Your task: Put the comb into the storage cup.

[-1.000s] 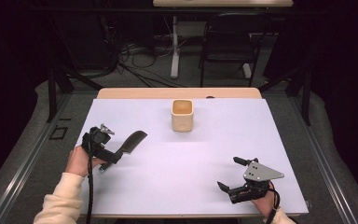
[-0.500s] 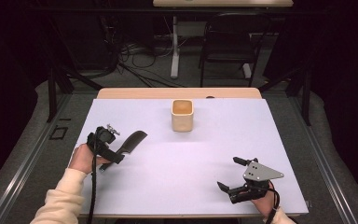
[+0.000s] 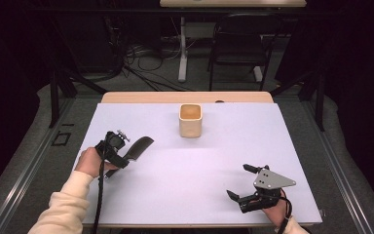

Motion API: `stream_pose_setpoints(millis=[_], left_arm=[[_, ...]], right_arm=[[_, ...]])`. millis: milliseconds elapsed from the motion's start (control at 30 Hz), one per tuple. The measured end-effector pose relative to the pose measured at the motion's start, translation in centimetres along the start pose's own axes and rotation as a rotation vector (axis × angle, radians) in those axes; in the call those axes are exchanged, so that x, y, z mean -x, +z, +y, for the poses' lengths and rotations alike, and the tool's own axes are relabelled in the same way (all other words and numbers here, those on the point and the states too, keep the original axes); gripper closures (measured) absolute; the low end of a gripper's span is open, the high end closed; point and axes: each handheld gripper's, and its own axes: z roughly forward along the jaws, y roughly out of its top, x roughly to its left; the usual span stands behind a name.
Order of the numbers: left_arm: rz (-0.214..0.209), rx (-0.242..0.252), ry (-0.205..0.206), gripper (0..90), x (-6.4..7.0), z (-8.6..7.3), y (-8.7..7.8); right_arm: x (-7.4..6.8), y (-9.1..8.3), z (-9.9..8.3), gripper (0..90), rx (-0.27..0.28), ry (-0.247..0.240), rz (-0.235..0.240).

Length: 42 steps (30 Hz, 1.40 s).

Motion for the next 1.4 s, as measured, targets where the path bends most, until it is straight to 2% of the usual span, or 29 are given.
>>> stream_pose_setpoints(millis=[133, 467, 567, 867, 1400], left_arm=[[-0.003, -0.028, 0.004, 47.5, -0.2, 0.4, 0.2], [-0.021, -0.084, 0.007, 59.3, -0.4, 1.3, 1.0], [-0.025, -0.102, 0.009, 61.3, -0.4, 1.4, 1.3], [-0.020, -0.111, 0.007, 65.1, -0.4, 1.7, 1.7], [-0.025, -0.118, -0.031, 70.6, -0.5, 1.8, 2.3]], right_arm=[[0.0, 0.0, 0.0, 0.8, -0.003, -0.001, 0.000], [0.0, 0.0, 0.0, 0.8, -0.004, -0.001, 0.002], [0.0, 0.0, 0.0, 0.8, -0.005, -0.003, 0.001], [0.0, 0.0, 0.0, 0.8, -0.005, -0.001, 0.002], [0.0, 0.1, 0.0, 0.9, -0.011, 0.004, 0.006]])
